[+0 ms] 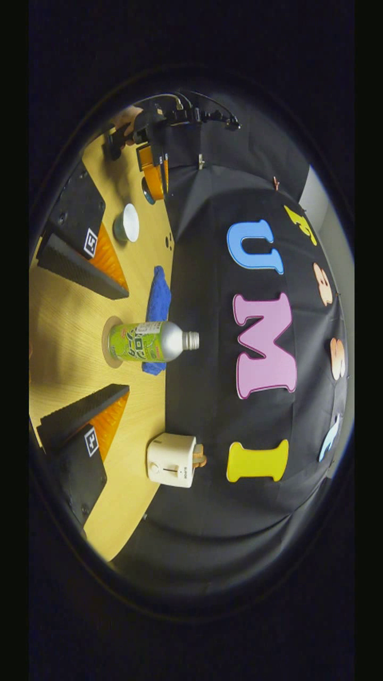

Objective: Open the teacup lid with one hand, grasp the water bottle and pour water into the teacup with the other hand; after pouring, place the water bottle on the coaster and then close the teacup lid.

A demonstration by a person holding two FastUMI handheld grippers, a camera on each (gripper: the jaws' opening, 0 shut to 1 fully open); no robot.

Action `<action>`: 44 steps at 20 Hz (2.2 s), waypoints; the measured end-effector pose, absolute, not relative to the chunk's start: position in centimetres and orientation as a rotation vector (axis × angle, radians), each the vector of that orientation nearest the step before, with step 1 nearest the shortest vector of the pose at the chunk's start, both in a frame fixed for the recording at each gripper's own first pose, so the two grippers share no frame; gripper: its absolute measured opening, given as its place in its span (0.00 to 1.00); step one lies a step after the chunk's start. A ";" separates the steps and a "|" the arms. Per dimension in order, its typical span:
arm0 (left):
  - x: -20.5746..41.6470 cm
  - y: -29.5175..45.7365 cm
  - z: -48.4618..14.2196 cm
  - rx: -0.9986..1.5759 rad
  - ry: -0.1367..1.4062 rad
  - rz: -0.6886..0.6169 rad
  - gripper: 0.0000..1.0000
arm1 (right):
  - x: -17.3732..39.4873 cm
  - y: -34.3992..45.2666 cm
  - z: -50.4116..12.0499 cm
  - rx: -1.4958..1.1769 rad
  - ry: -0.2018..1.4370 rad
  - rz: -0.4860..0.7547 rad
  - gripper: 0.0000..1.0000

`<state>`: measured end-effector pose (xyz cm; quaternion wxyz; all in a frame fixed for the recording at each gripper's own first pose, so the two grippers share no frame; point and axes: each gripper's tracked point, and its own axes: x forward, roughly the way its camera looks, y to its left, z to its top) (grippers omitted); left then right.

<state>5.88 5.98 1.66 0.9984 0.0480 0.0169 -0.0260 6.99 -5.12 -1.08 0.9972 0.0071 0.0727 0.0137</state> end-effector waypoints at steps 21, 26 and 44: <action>8.8 0.3 -2.5 0.089 0.186 -0.116 0.32 | 6.9 -6.8 -3.2 0.115 0.186 0.032 0.99; 9.1 0.2 -2.4 0.096 0.178 -0.106 0.32 | 6.9 -6.7 -3.8 0.132 0.205 0.040 0.99; 7.2 1.3 -1.3 0.047 0.124 -0.039 0.98 | 7.0 -4.2 -3.4 0.075 0.195 0.092 0.99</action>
